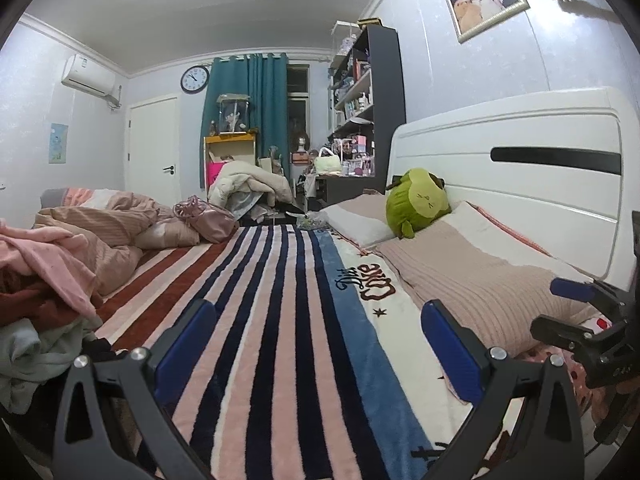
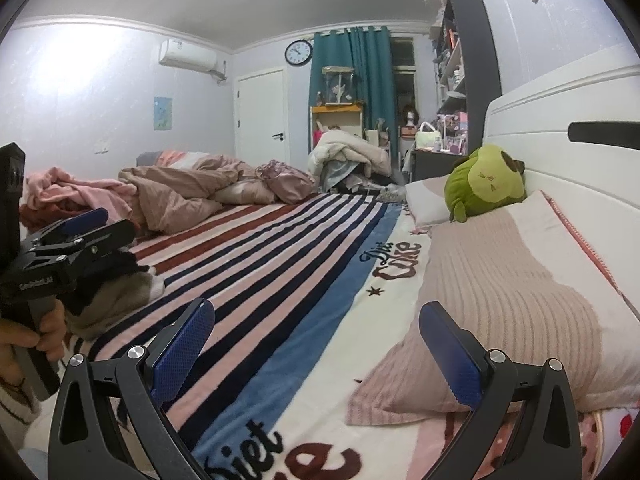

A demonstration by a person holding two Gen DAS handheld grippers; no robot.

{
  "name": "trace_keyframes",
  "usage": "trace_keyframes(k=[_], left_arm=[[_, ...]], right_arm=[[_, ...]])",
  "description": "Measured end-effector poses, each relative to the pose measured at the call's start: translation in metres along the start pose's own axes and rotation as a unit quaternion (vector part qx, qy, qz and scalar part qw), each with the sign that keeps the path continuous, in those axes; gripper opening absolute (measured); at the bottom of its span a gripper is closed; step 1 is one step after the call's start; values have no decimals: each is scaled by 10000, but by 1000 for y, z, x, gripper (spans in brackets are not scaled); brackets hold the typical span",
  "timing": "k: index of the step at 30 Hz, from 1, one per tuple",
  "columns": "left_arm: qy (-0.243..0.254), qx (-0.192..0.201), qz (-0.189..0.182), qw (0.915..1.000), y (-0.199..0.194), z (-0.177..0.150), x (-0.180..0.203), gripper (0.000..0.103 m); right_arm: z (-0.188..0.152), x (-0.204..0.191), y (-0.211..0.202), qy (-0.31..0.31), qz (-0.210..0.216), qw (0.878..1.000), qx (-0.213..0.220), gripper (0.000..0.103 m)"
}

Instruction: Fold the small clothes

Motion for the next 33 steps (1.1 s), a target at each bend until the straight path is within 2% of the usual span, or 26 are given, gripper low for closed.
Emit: trace_keyframes(k=[12,23,33], left_arm=[[-49,-60,18,10000,0,-2,-20,102],[42,-10,53,10000,-1,-4,-22,102],[63,52,-123,9999,-2,-3,-11,102]], right_arm=[[-5,-18,-8,363,-16,9993,98,102],[-3,-22,-8,318,-167,9993,72,102],[3,-21,-19,150,-356,9992,142,102]])
Point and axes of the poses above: each gripper's, at about its wrist camera, not at the fingertips, and y roughly the way its jaws point, x to its right, z to its top, the point moved 2 cm from there along y, roughly the way its jaws point, and after that the axes turned 7 degrees about -y, right-handed, at the moved point
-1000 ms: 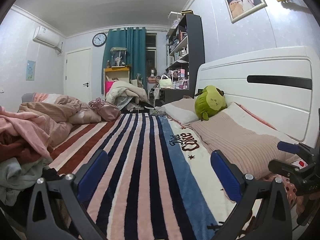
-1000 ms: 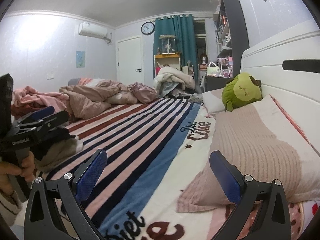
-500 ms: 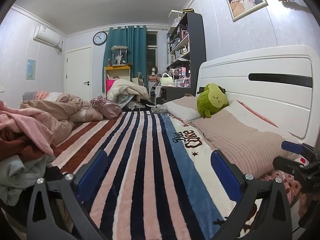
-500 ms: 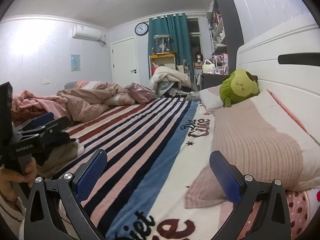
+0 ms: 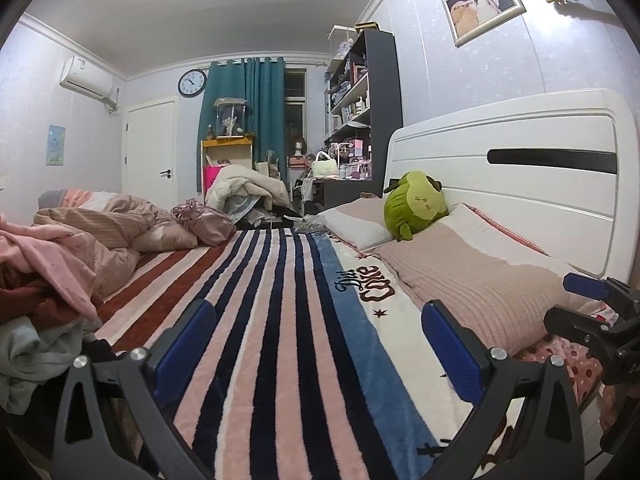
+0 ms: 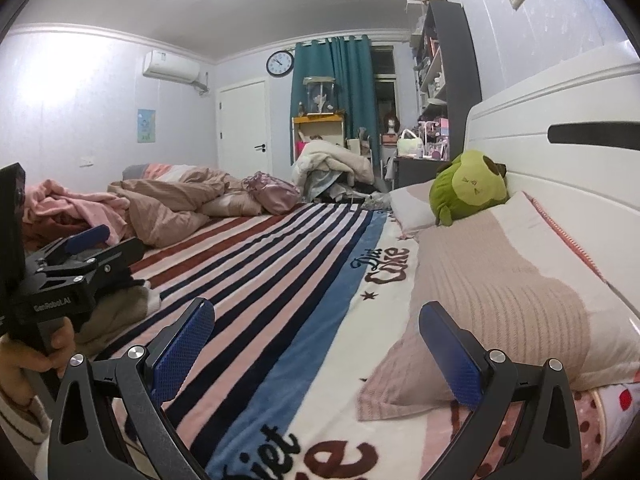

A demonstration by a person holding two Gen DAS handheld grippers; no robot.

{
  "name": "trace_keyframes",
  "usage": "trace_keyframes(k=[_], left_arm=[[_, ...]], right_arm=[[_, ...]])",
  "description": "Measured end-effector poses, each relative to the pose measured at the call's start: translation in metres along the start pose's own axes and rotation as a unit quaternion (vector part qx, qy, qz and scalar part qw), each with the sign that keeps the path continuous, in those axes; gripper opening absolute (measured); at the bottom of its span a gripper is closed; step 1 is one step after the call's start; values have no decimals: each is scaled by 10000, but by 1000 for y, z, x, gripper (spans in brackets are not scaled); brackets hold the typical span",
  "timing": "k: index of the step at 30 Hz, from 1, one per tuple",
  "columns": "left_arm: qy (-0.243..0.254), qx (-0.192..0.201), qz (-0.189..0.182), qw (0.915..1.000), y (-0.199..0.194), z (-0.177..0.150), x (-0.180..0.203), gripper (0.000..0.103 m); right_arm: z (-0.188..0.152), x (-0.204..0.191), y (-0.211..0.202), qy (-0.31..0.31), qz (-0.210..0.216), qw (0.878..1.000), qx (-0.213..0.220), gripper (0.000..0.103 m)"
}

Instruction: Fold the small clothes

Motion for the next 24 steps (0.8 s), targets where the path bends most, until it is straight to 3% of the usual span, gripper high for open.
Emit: trace_keyframes(k=[24], left_arm=[[10,-67,-85,9999,-3,-4,7,102]], right_arm=[[4,5,-5,32,-53,10000,49,102]])
Point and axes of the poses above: each gripper's, at about its wrist camera, not at the fingertips, and y roughly the way its jaws point, x to its right, z to its top, the point moved 2 cm from there along y, roughly the way its jaws point, and after that the axes turned 7 degrees about -y, right-handed, at the moved point
